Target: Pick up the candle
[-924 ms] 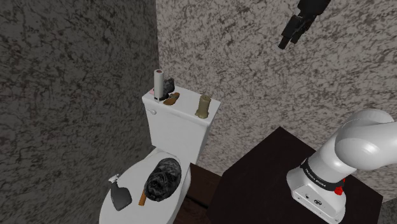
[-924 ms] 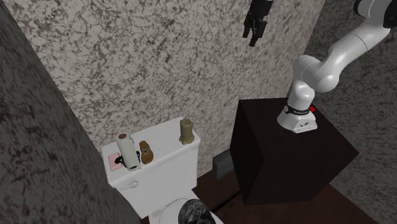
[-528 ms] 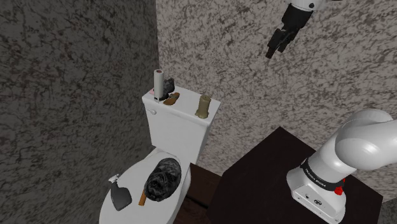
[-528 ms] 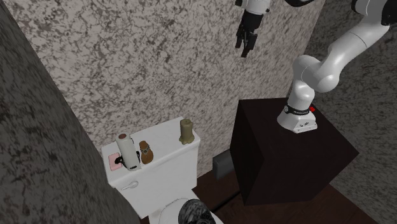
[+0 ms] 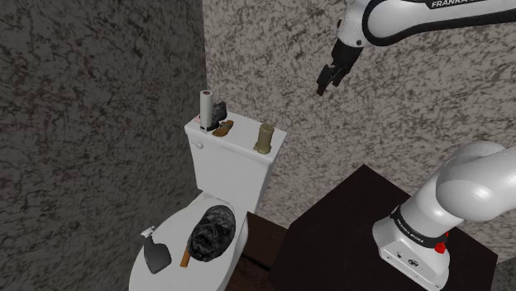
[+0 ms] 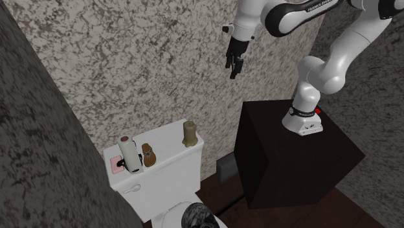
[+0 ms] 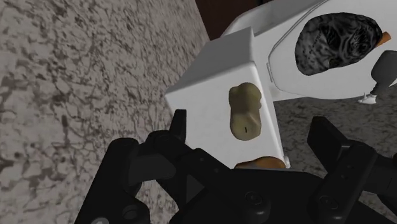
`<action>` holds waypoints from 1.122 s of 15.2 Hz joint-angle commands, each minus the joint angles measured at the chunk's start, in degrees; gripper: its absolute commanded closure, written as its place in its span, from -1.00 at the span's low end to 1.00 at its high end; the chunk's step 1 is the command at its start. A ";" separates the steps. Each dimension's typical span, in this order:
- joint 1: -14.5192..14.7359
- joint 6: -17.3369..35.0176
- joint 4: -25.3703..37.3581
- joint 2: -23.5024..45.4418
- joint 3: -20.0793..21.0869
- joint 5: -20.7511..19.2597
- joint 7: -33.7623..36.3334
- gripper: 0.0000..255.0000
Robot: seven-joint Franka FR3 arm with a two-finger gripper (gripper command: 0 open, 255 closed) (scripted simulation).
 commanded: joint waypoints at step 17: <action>0.49 28.39 8.65 37.20 2.19 -5.34 7.03 -1.00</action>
